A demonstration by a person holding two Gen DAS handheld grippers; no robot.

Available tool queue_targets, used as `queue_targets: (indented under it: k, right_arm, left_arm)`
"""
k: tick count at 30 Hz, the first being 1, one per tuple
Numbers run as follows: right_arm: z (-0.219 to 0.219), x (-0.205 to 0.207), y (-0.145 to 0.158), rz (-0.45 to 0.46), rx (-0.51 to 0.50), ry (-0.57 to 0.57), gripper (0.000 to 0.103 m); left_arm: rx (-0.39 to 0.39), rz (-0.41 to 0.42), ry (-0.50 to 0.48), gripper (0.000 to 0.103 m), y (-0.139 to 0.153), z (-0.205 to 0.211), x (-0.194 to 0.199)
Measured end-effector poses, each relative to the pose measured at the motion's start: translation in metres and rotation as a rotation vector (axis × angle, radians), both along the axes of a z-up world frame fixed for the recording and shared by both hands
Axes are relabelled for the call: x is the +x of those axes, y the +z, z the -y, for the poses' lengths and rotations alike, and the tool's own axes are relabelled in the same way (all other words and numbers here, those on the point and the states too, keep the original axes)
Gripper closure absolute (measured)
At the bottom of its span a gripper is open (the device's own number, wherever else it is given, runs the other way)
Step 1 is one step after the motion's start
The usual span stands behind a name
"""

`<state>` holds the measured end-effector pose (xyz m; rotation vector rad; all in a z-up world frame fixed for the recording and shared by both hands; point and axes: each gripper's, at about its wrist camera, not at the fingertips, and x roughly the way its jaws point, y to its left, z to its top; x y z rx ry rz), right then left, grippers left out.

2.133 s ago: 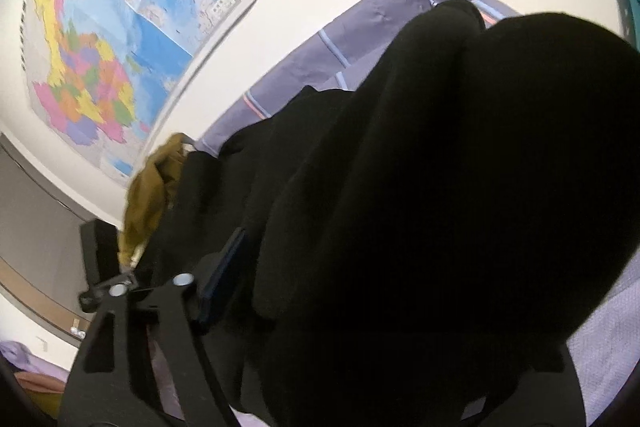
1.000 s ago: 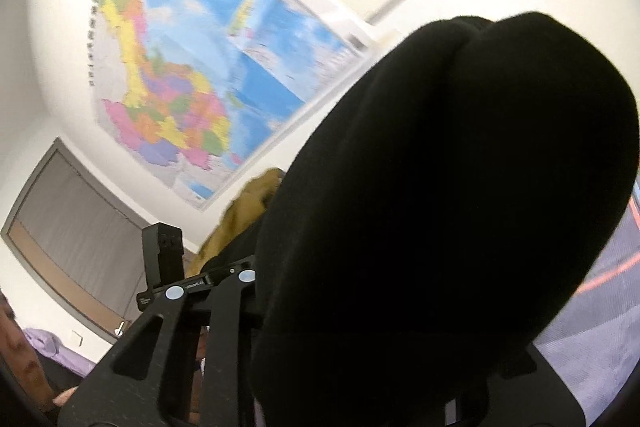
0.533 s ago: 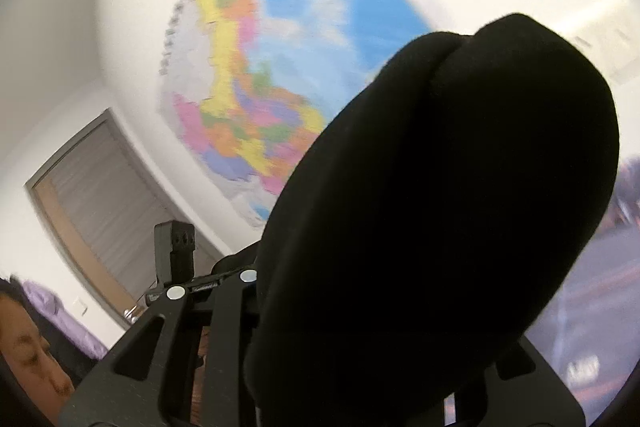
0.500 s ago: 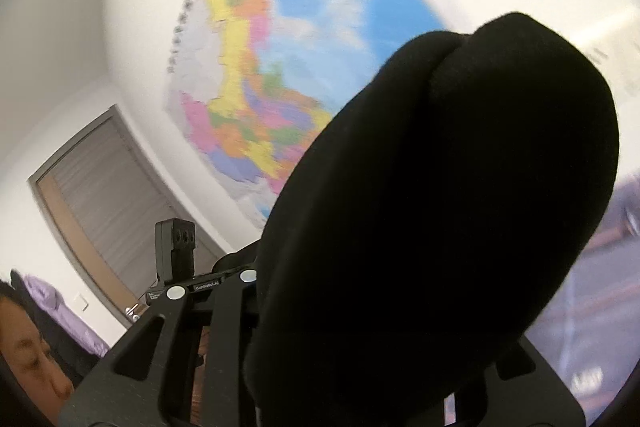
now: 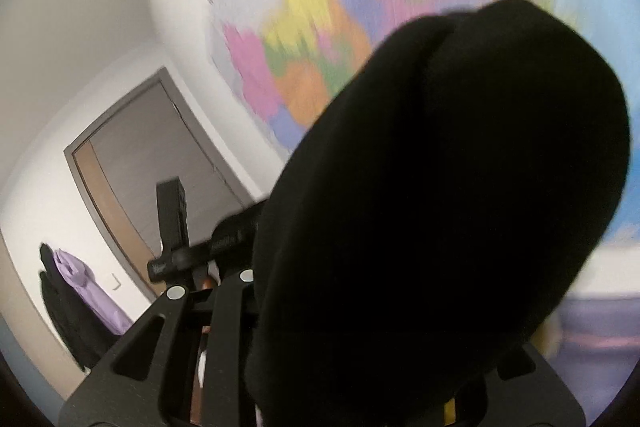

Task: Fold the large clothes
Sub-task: 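Lift the black shirt bundle with both grippers and carry it to the clothes stack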

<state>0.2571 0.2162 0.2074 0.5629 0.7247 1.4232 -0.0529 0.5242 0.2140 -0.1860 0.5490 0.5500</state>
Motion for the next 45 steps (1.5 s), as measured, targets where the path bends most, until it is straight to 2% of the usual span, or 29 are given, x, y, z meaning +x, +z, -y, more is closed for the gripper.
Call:
queue_targets:
  k: [2,4,6,8,9,10,11,13,15,17,18,19,20,21,23,24,28,29,30,31,32,33,35,37,38,39,41,43,45]
  right_arm:
    - [-0.034,-0.005,-0.035,-0.030,-0.055,0.033,0.076]
    - [-0.063,-0.010,-0.079,-0.083,-0.137,0.067,0.075]
    - [-0.087,-0.018,-0.130,-0.128,-0.272,0.124,0.074]
    - [-0.087,-0.023,-0.153,-0.134,-0.316,0.138,0.066]
    - [-0.080,-0.022,-0.155,-0.119,-0.320,0.135,0.065]
    - [-0.075,-0.021,-0.154,-0.109,-0.318,0.137,0.057]
    - [-0.067,-0.020,-0.150,-0.090,-0.328,0.140,0.045]
    - [-0.057,-0.015,-0.142,-0.054,-0.341,0.136,0.032]
    - [-0.031,-0.012,-0.134,-0.014,-0.377,0.119,0.031]
    - [-0.037,0.010,-0.134,0.001,-0.382,0.108,0.031]
    - [-0.021,0.012,-0.131,0.040,-0.412,0.074,0.032]
    - [-0.030,0.015,-0.124,0.072,-0.424,0.053,0.036]
    - [-0.026,0.004,-0.115,0.132,-0.448,0.010,0.045]
    - [-0.017,0.006,-0.110,0.166,-0.467,-0.032,0.047]
    - [0.017,0.035,-0.128,0.191,-0.452,-0.062,0.049]
    - [0.020,0.039,-0.123,0.216,-0.441,-0.083,0.049]
    - [-0.030,0.027,-0.131,0.244,-0.443,-0.079,0.044]
    - [-0.040,0.032,-0.133,0.241,-0.453,-0.053,0.038]
    - [-0.053,0.046,-0.146,0.233,-0.484,-0.024,0.038]
    - [-0.068,0.042,-0.135,0.225,-0.505,-0.018,0.043]
    - [-0.073,0.045,-0.147,0.194,-0.520,0.005,0.062]
    - [-0.078,0.043,-0.159,0.147,-0.519,0.044,0.068]
    - [-0.062,0.033,-0.169,0.121,-0.515,0.052,0.084]
    - [-0.045,0.030,-0.172,0.112,-0.503,0.058,0.089]
    - [-0.040,0.030,-0.175,0.090,-0.493,0.061,0.091]
    - [-0.037,0.032,-0.177,0.070,-0.481,0.072,0.091]
    - [-0.026,0.035,-0.178,0.055,-0.475,0.076,0.094]
    - [-0.021,0.035,-0.180,0.051,-0.499,0.085,0.098]
    - [-0.021,0.032,-0.177,0.070,-0.519,0.107,0.098]
  left_arm:
    - [0.003,-0.045,0.054,0.086,-0.031,-0.037,0.000]
    - [-0.050,-0.108,0.119,0.086,-0.076,-0.072,-0.005]
    - [-0.114,-0.206,0.197,0.086,-0.135,-0.105,-0.005]
    - [-0.134,-0.268,0.249,0.086,-0.175,-0.122,-0.008]
    - [-0.150,-0.265,0.259,0.085,-0.190,-0.129,-0.014]
    - [-0.163,-0.251,0.260,0.083,-0.196,-0.133,-0.019]
    - [-0.175,-0.231,0.256,0.083,-0.198,-0.135,-0.023]
    - [-0.182,-0.191,0.239,0.080,-0.195,-0.136,-0.032]
    - [-0.181,-0.173,0.230,0.077,-0.189,-0.136,-0.037]
    - [-0.177,-0.201,0.238,0.067,-0.185,-0.131,-0.036]
    - [-0.177,-0.216,0.231,0.051,-0.182,-0.127,-0.037]
    - [-0.160,-0.227,0.231,0.037,-0.180,-0.123,-0.035]
    - [-0.107,-0.244,0.245,0.039,-0.174,-0.115,-0.038]
    - [-0.084,-0.232,0.225,0.039,-0.170,-0.107,-0.045]
    - [-0.083,-0.188,0.201,0.039,-0.160,-0.096,-0.063]
    - [-0.093,-0.171,0.203,0.039,-0.155,-0.093,-0.070]
    - [-0.115,-0.158,0.254,0.039,-0.146,-0.085,-0.085]
    - [-0.113,-0.158,0.270,0.039,-0.146,-0.084,-0.085]
    - [-0.112,-0.164,0.278,0.039,-0.146,-0.084,-0.083]
    - [-0.116,-0.177,0.294,0.039,-0.147,-0.086,-0.081]
    - [-0.132,-0.182,0.307,0.039,-0.149,-0.087,-0.081]
    - [-0.150,-0.180,0.316,0.039,-0.148,-0.086,-0.084]
    - [-0.165,-0.147,0.308,0.039,-0.147,-0.091,-0.088]
    - [-0.213,-0.085,0.280,0.039,-0.146,-0.100,-0.090]
    - [-0.225,-0.074,0.299,0.039,-0.146,-0.105,-0.090]
    - [-0.202,-0.073,0.313,0.039,-0.146,-0.107,-0.090]
    - [-0.150,-0.121,0.351,0.039,-0.150,-0.106,-0.084]
    - [-0.098,-0.215,0.399,0.037,-0.161,-0.103,-0.075]
    - [-0.019,-0.293,0.412,0.033,-0.172,-0.099,-0.067]
